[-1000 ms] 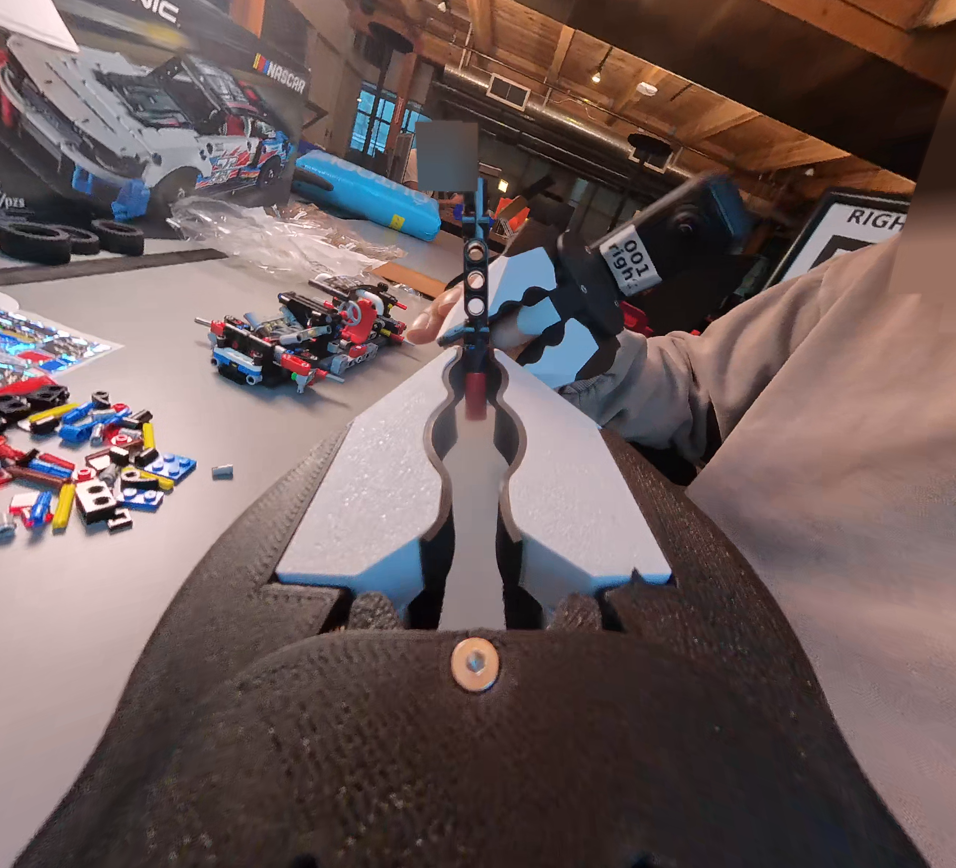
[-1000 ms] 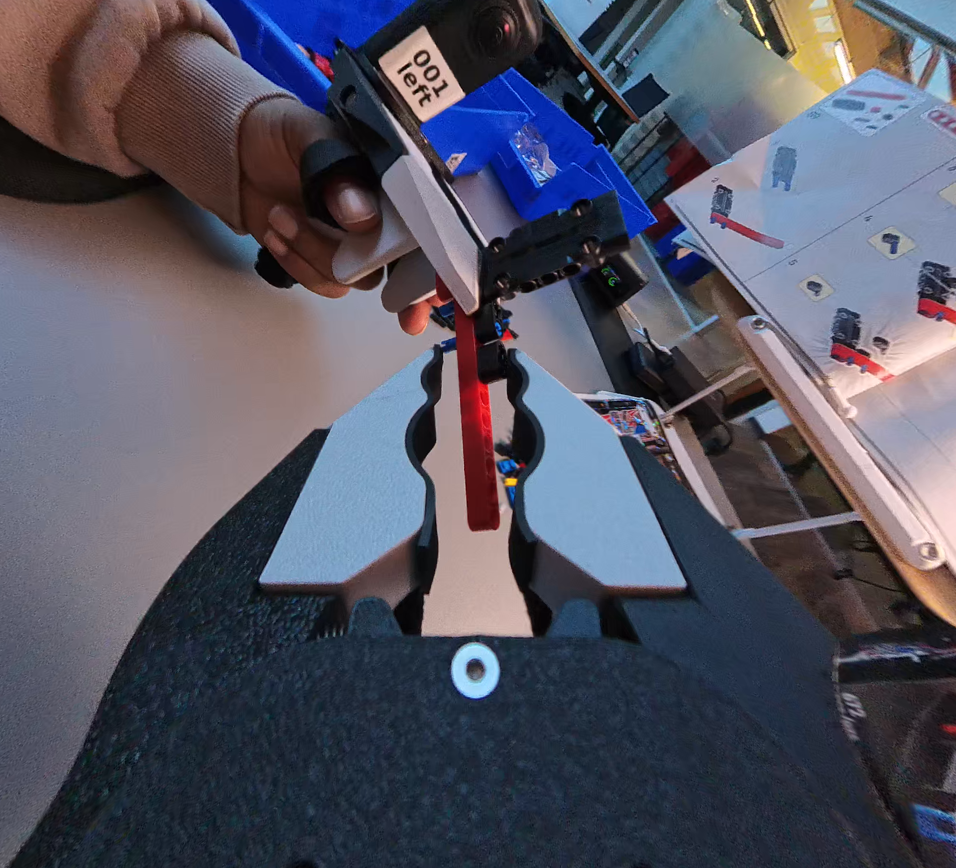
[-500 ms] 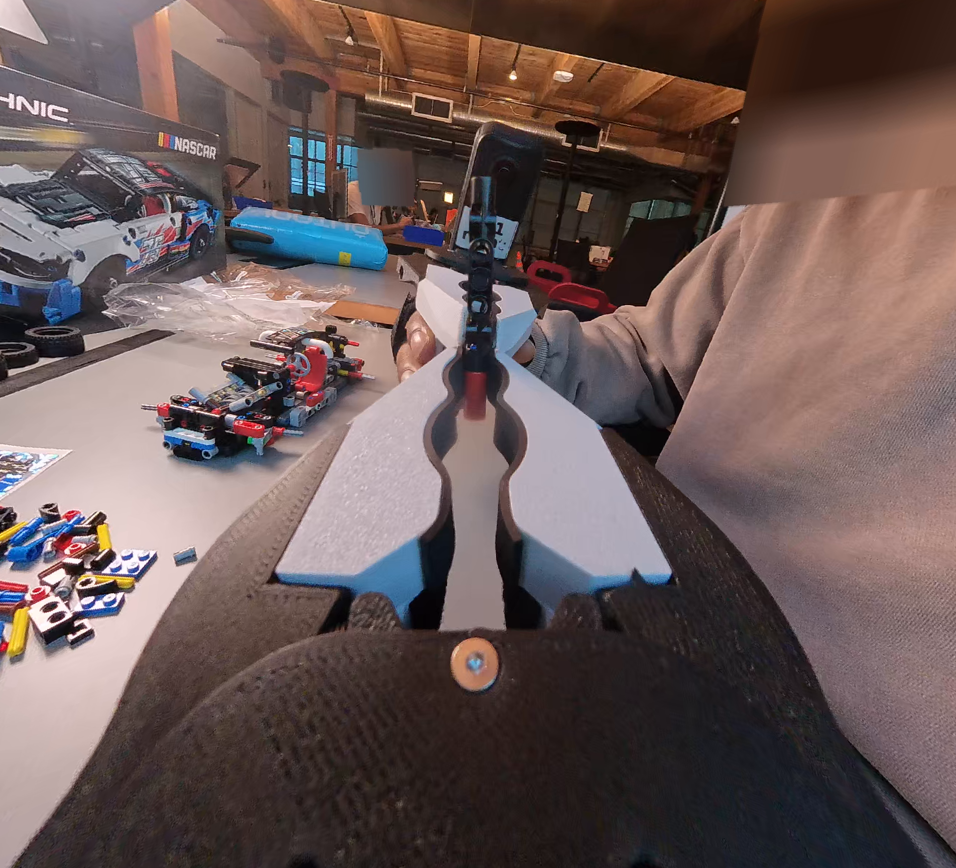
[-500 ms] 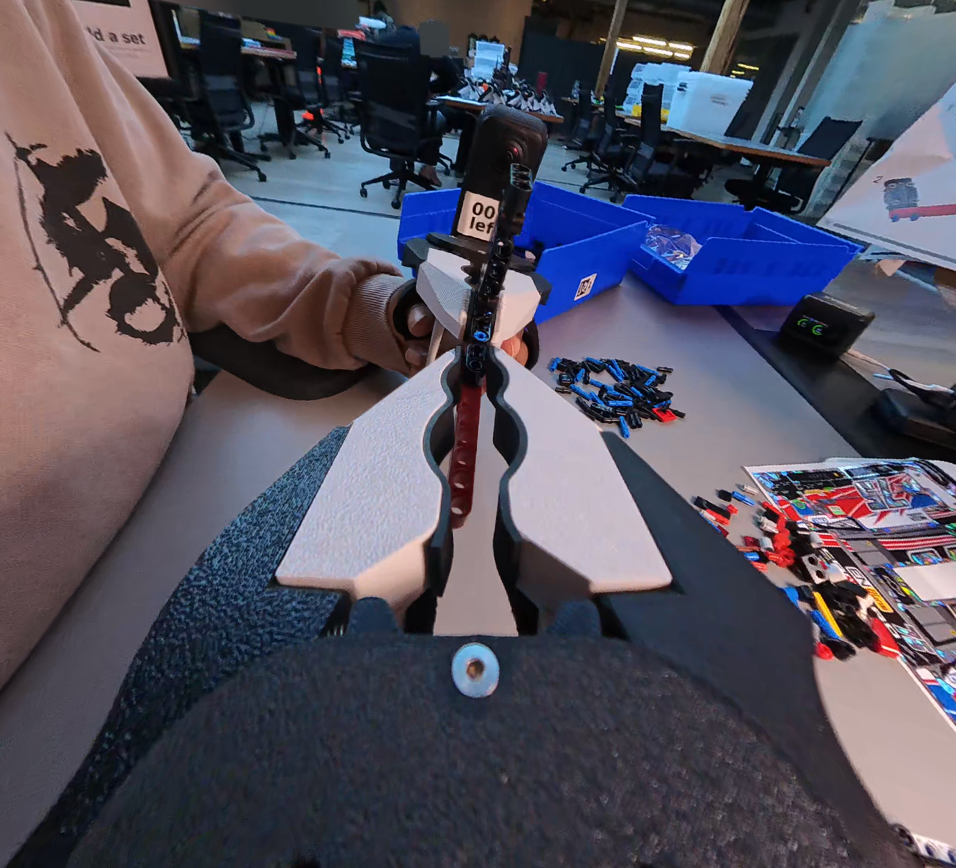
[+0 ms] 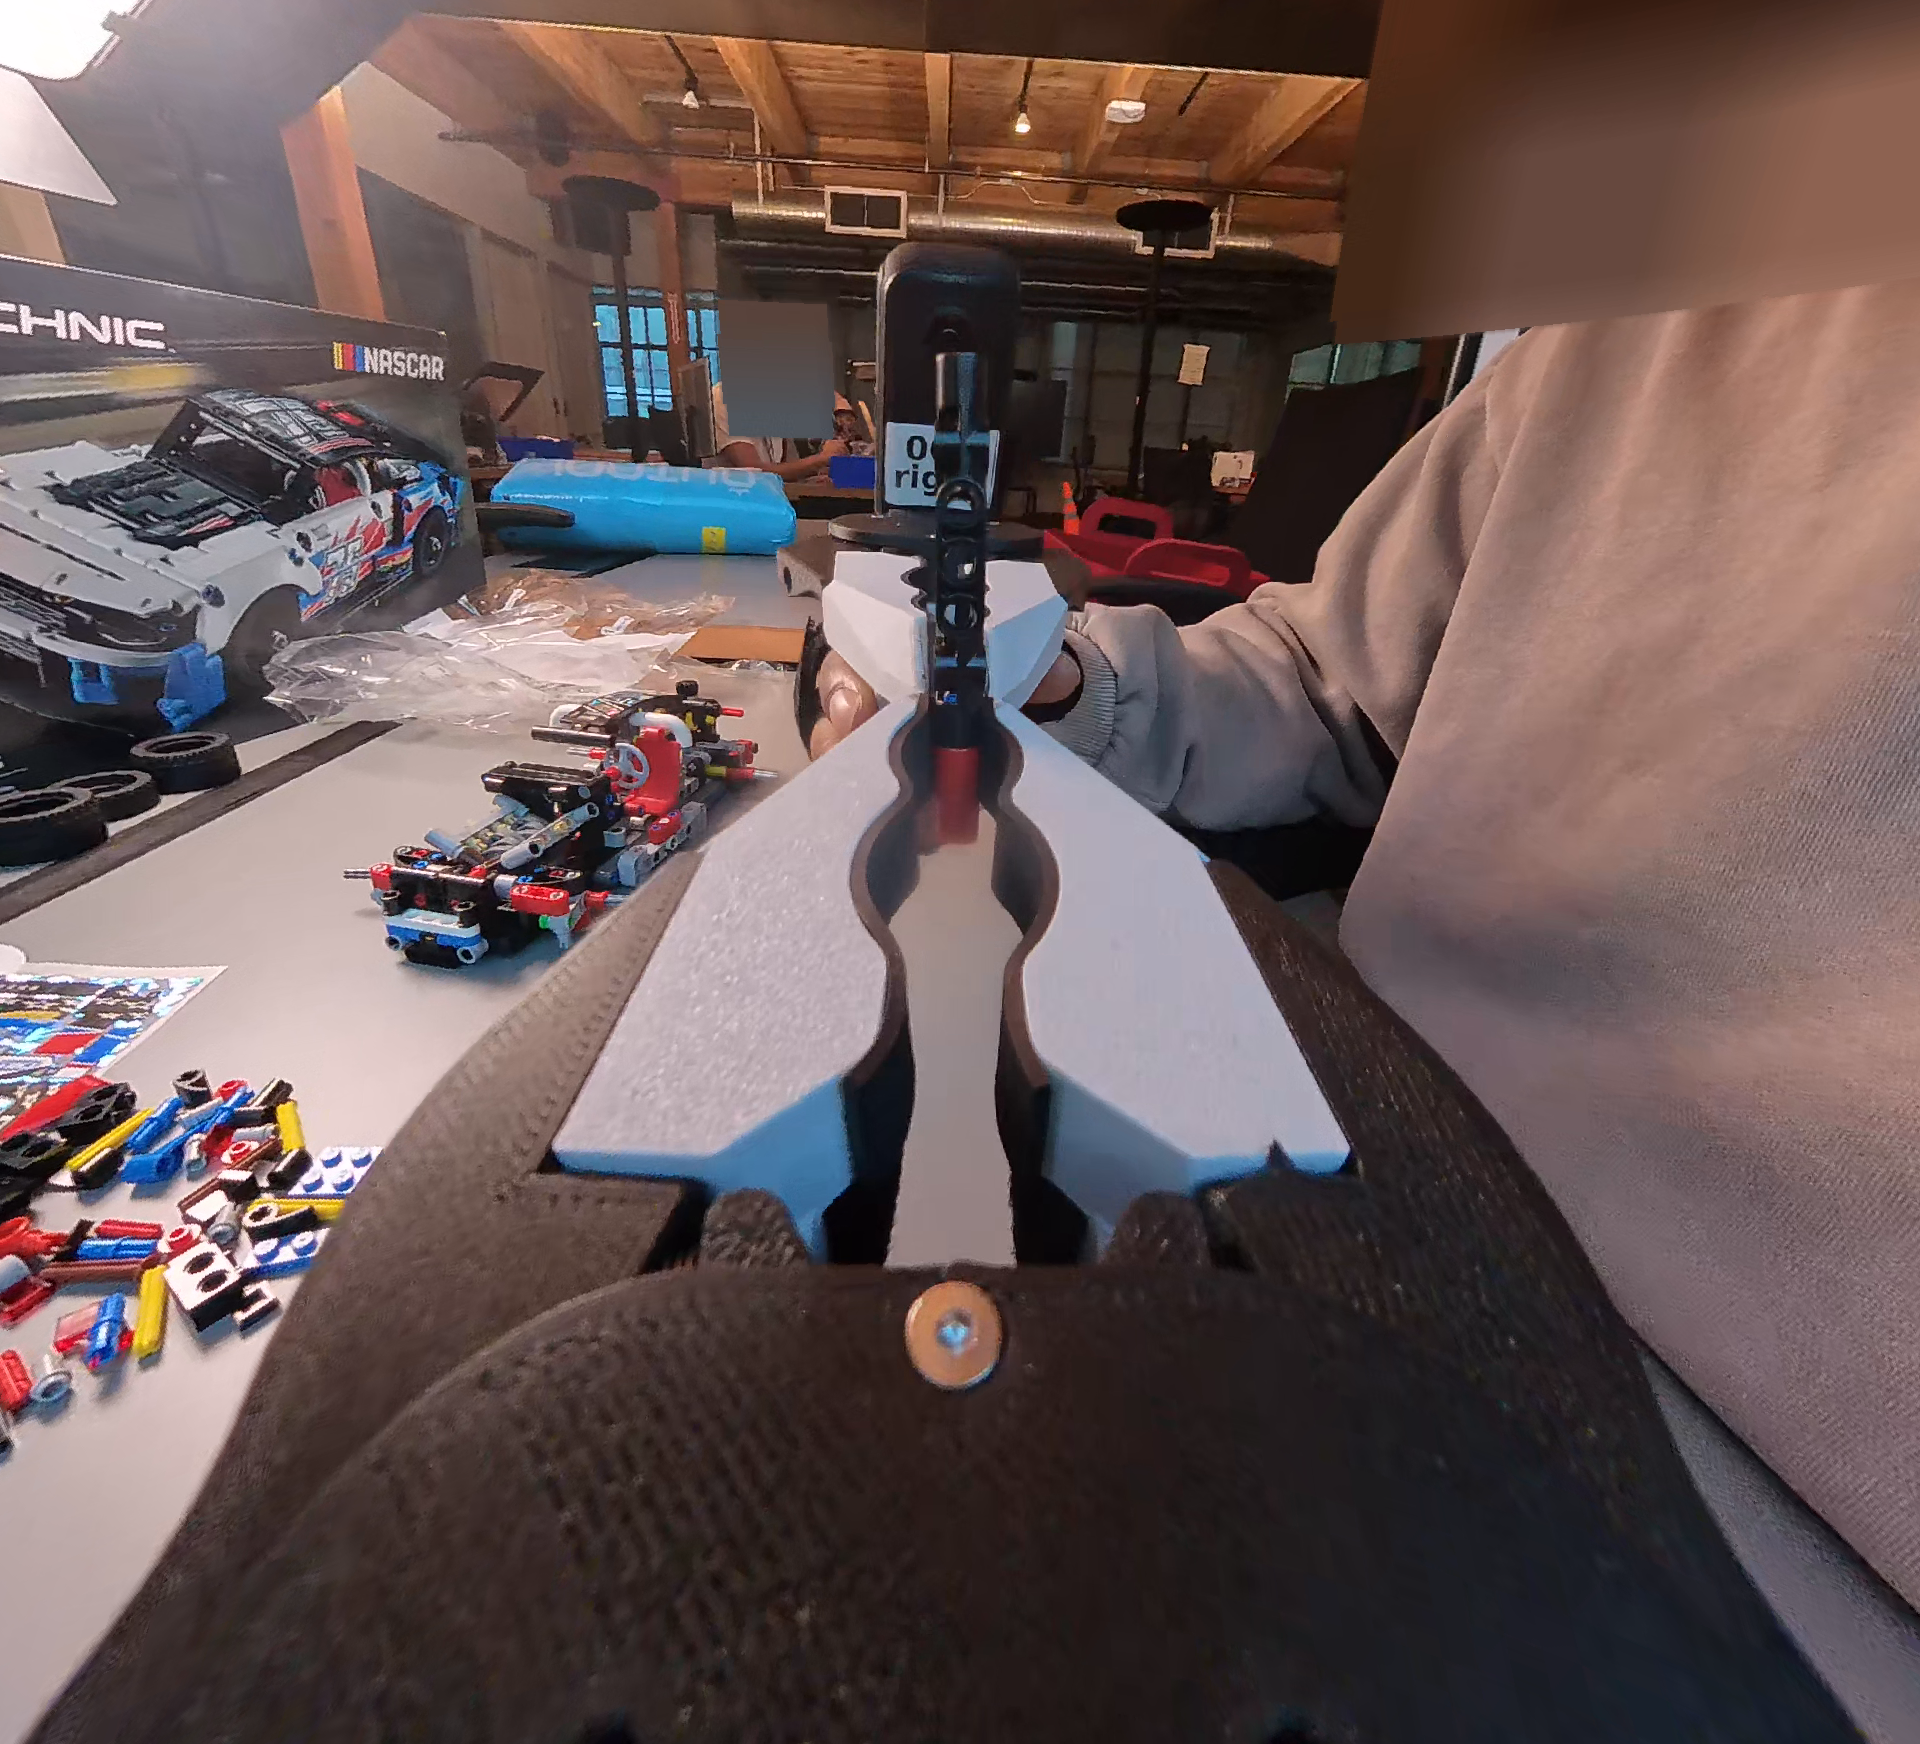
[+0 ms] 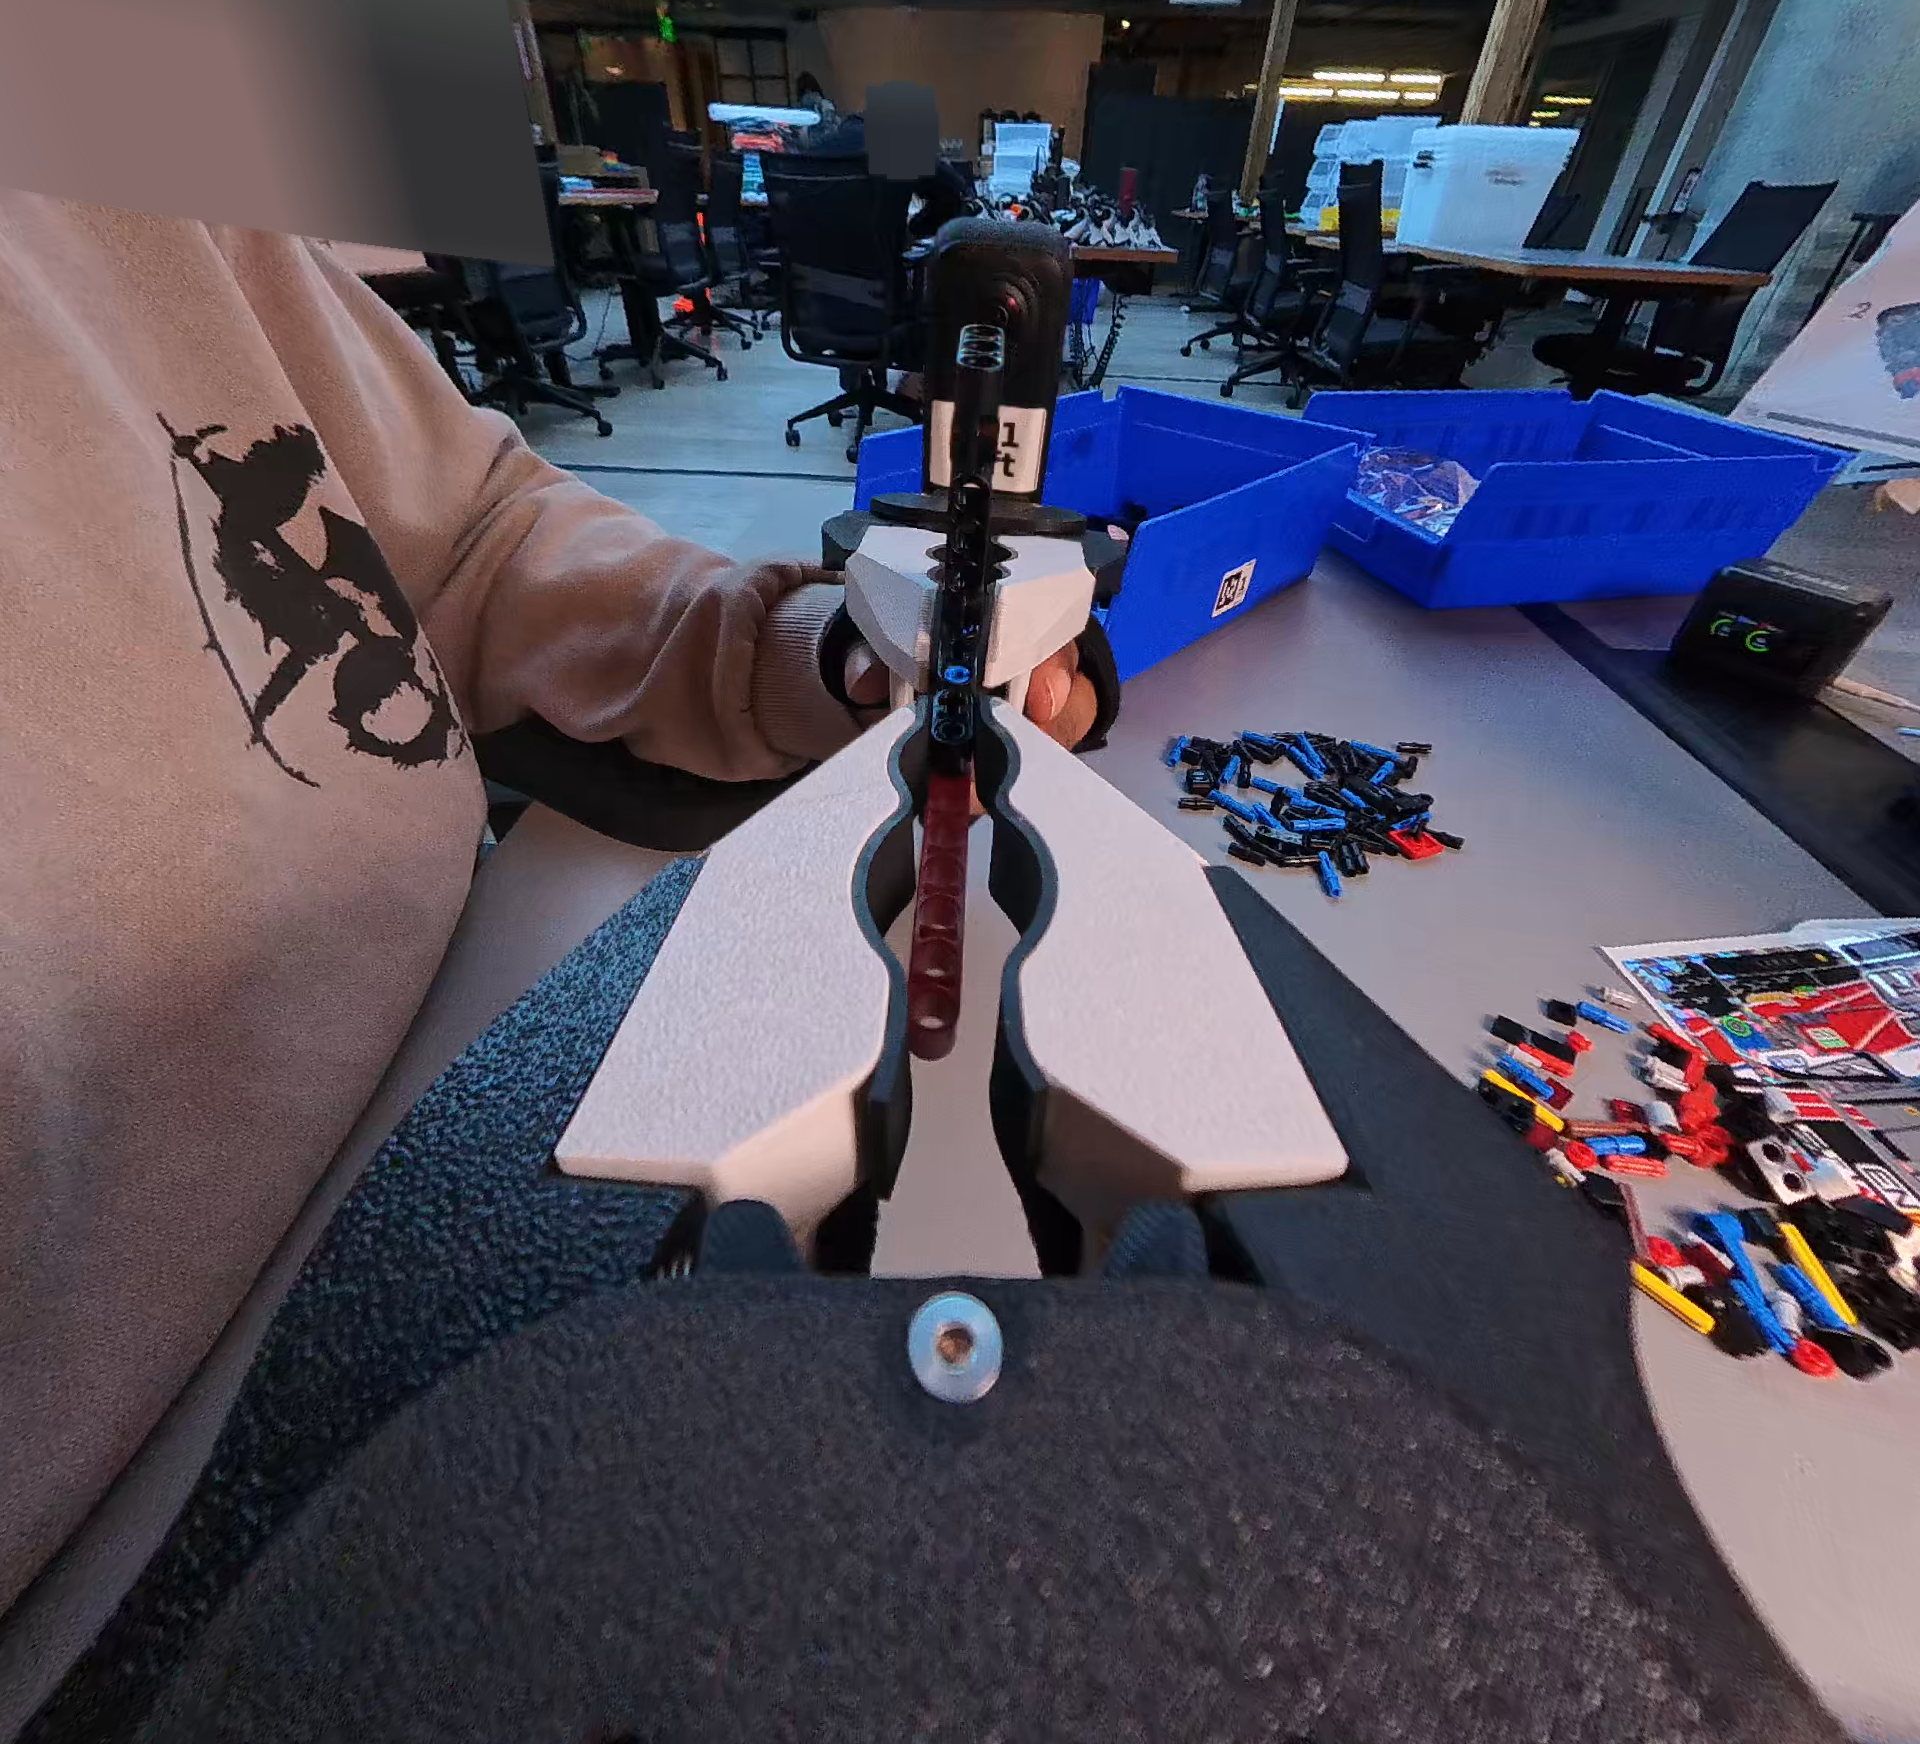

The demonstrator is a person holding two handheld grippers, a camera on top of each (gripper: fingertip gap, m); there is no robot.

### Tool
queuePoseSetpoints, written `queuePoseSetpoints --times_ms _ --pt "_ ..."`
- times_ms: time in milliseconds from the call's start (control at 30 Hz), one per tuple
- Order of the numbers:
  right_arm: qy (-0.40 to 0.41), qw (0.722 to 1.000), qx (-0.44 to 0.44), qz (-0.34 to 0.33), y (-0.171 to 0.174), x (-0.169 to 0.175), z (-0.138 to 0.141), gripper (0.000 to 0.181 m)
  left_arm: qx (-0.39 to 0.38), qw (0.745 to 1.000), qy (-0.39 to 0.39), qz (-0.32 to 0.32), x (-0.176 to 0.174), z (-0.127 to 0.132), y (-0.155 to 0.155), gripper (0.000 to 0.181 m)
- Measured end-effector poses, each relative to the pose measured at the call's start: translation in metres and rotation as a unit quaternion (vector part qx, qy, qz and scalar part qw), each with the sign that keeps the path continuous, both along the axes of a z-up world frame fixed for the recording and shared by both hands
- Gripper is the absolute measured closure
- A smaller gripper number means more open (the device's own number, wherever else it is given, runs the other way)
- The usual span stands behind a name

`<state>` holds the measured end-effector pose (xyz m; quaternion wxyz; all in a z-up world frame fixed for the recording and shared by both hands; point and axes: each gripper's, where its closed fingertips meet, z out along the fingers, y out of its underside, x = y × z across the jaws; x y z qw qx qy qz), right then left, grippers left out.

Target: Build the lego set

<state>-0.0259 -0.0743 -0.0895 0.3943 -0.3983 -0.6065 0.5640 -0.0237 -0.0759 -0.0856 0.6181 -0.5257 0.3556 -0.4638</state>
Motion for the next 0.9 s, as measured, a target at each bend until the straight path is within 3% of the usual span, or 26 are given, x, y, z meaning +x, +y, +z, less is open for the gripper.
queuePoseSetpoints --times_ms 333,600,900 --pt "-0.019 1.000 -0.021 0.000 0.003 -0.002 -0.005 0.176 -0.011 1.000 0.004 0.005 -0.001 -0.005 0.003 0.176" --pt "-0.075 0.996 -0.030 -0.031 0.023 -0.002 -0.027 0.176 -0.129 0.992 -0.010 0.008 -0.002 -0.027 0.024 0.175" --pt "-0.094 0.994 -0.008 -0.061 0.035 -0.001 -0.037 0.168 -0.189 0.981 -0.042 0.026 -0.006 -0.035 0.037 0.176"
